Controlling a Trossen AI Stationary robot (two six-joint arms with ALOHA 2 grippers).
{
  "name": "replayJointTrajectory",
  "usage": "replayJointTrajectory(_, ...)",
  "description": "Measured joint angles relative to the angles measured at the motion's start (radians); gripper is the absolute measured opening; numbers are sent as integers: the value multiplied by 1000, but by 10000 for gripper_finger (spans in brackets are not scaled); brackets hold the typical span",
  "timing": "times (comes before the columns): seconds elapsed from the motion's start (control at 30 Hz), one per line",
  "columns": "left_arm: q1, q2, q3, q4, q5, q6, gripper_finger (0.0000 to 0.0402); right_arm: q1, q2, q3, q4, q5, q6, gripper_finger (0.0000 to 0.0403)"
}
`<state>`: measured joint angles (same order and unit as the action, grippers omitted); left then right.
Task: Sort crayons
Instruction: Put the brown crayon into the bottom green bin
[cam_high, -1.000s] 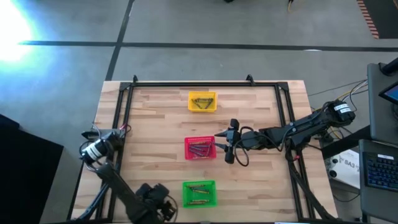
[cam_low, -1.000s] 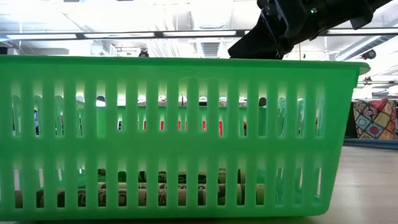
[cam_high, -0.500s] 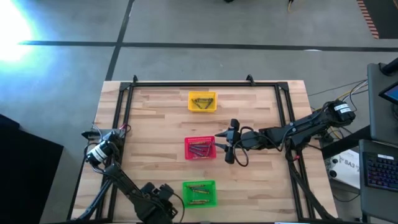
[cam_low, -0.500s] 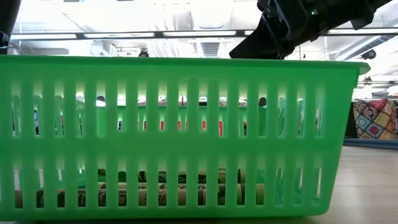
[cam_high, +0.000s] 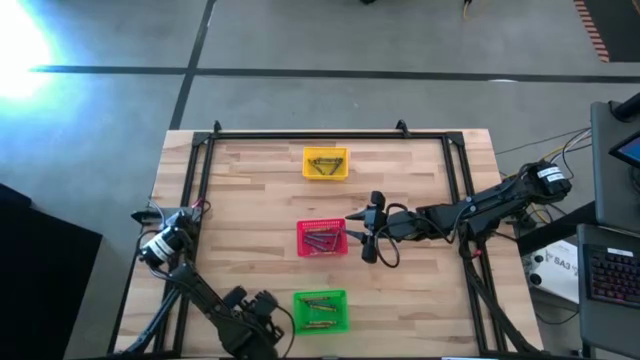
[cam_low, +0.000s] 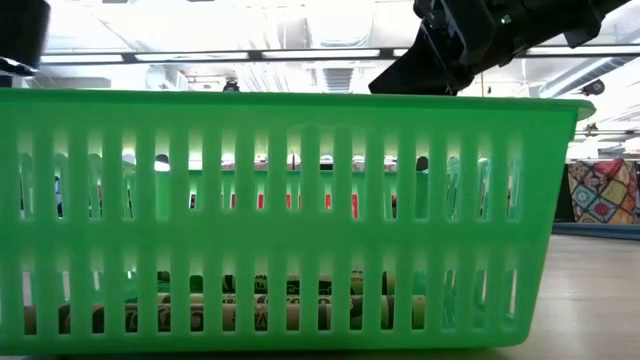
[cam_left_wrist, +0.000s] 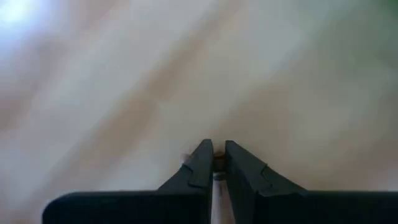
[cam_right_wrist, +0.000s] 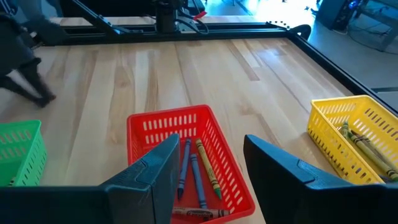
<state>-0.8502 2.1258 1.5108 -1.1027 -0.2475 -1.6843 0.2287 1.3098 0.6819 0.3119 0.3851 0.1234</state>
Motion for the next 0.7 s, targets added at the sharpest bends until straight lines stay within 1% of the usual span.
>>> replayJointTrajectory(0.1, 4, -10, 34, -100, -66, -9, 6, 0, 0, 0, 0, 0, 0, 171)
replayJointTrajectory(0.17, 9, -28, 70, -163, -138, -12, 3, 0, 0, 0, 0, 0, 0, 171)
replayJointTrajectory(0.27, 21, -38, 110, -190, -273, -2, 2, 0, 0, 0, 1, 0, 0, 171)
replayJointTrajectory(0.37, 40, -46, 145, -190, -450, 30, 1, 0, 0, 0, 3, 0, 0, 171)
replayJointTrajectory(0.47, 51, -50, 171, -126, -665, 86, 1, 0, 0, 0, 4, 0, -2, 171)
replayJointTrajectory(0.57, 57, -49, 169, 27, -833, 202, 1, 0, -5, 0, 1, 0, -3, 171)
replayJointTrajectory(0.63, 63, -49, 169, 116, -899, 291, 1, 0, -8, 0, 1, 0, -4, 171)
replayJointTrajectory(0.7, 73, -49, 169, 200, -924, 366, 1, 0, -10, 0, 0, 1, -5, 171)
